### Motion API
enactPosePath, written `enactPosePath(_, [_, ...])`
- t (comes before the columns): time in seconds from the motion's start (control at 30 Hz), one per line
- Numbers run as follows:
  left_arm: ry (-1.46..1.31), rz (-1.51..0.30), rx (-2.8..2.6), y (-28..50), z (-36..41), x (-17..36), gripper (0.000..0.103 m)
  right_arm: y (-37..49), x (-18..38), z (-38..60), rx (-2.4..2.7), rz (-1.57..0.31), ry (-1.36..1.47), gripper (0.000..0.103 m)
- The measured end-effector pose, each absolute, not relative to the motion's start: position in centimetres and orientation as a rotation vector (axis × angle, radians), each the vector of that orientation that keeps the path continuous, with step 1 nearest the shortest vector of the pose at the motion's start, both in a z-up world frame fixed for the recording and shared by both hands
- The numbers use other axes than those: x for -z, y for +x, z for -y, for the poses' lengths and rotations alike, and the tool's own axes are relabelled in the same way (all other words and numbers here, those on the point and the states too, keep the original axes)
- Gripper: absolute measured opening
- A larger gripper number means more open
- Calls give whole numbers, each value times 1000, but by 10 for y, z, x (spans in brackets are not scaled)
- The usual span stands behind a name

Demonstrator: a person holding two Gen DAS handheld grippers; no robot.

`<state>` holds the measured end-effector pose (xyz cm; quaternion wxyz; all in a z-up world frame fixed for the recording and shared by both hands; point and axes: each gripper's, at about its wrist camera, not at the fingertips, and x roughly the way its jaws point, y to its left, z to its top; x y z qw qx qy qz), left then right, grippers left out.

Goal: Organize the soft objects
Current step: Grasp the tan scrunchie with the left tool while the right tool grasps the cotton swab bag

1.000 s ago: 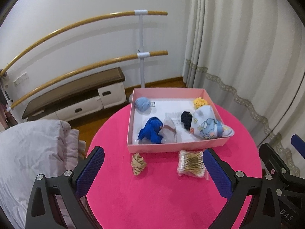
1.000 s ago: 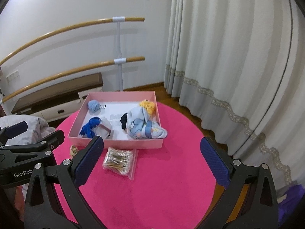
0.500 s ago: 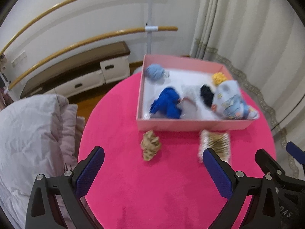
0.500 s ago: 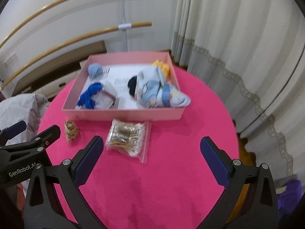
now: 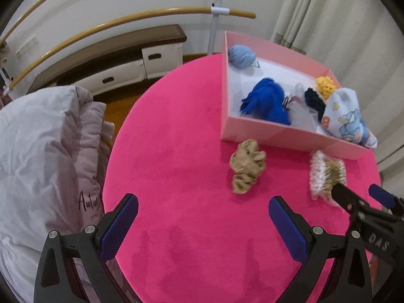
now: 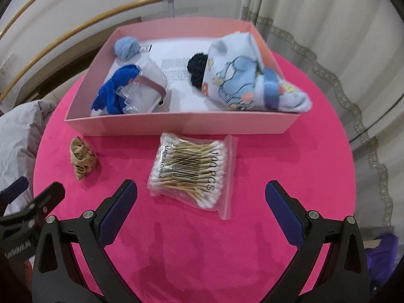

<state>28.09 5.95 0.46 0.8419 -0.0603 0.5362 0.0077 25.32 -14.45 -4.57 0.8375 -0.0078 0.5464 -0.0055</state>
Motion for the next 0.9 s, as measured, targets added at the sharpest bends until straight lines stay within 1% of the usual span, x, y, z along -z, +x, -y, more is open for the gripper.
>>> enactPosePath(0.33, [-151, -1143, 36, 288, -69, 20, 102, 271, 71, 138, 1, -1201, 27, 102])
enactPosePath(0.5, [-152, -1118, 47, 293, -62, 29, 102, 274, 86, 141, -1, -1202, 49, 101])
enactPosePath(0.57, [-163, -1104, 62, 295, -58, 32, 102, 272, 89, 144, 15, -1187, 44, 97])
enactPosePath(0.6, [-171, -1102, 72, 295, -57, 34, 102, 270, 88, 144, 26, -1165, 25, 93])
enactPosePath(0.77, [-221, -1086, 102, 302, -52, 42, 102, 255, 87, 151, -6, -1084, -3, 92])
enactPosePath(0.9, [-241, -1046, 89, 304, -50, 46, 100, 235, 86, 155, -25, -1013, -23, 88])
